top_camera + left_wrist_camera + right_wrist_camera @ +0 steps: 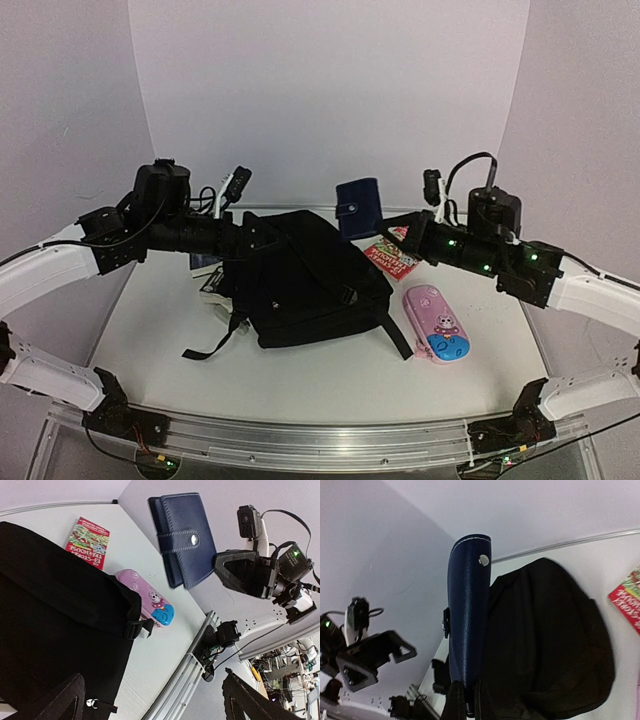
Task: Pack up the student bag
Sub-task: Pick up the stationery from the center of the board.
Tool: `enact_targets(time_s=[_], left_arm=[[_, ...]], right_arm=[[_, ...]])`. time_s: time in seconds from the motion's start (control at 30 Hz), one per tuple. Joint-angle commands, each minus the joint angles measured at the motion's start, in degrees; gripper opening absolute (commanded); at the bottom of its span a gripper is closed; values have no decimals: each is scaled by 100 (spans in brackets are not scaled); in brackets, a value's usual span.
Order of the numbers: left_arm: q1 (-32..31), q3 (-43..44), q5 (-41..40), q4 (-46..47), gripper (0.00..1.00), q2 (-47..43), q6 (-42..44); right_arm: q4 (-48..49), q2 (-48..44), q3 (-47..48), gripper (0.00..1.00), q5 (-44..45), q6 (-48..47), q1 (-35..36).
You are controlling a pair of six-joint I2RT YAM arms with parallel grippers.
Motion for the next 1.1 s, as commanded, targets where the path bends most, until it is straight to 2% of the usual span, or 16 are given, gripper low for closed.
enact_targets(time_s=[0.0, 0.17, 0.33, 0.37, 0.47, 0.5, 0.67, 0.93, 0.97, 1.0, 1.07], left_arm=[[21, 241, 681, 957, 96, 166, -264], [21, 194, 663, 1196, 96, 267, -465], [21, 90, 713, 1316, 94, 212, -580], [21, 52, 783, 1394, 91, 188, -607], [21, 16, 979, 1558, 61, 179, -674], [20, 22, 1029, 1596, 56, 195, -691], [21, -48, 1109, 1894, 43, 212, -840], [21, -167, 829, 1986, 5, 138, -994], [22, -166, 768, 1942, 1, 125, -1004], [27, -145, 675, 1842, 0, 107, -1006], [51, -84, 442, 1503, 0, 61, -984]], right_arm=[[1061, 445, 405, 0, -1012, -24, 438], [1447, 909, 675, 0, -1228, 52, 728], [1671, 950, 684, 0, -1194, 144, 739], [1690, 948, 671, 0, -1181, 154, 740], [1800, 978, 642, 0, -1241, 213, 738], [1828, 1009, 640, 0, -1281, 230, 736], [1891, 1128, 617, 0, -1393, 280, 738], [1859, 1151, 431, 0, -1217, 231, 739], [1776, 1165, 428, 3, -1136, 197, 741], [1645, 1185, 451, 11, -1046, 140, 741], [1057, 1238, 595, 37, -689, -174, 808]])
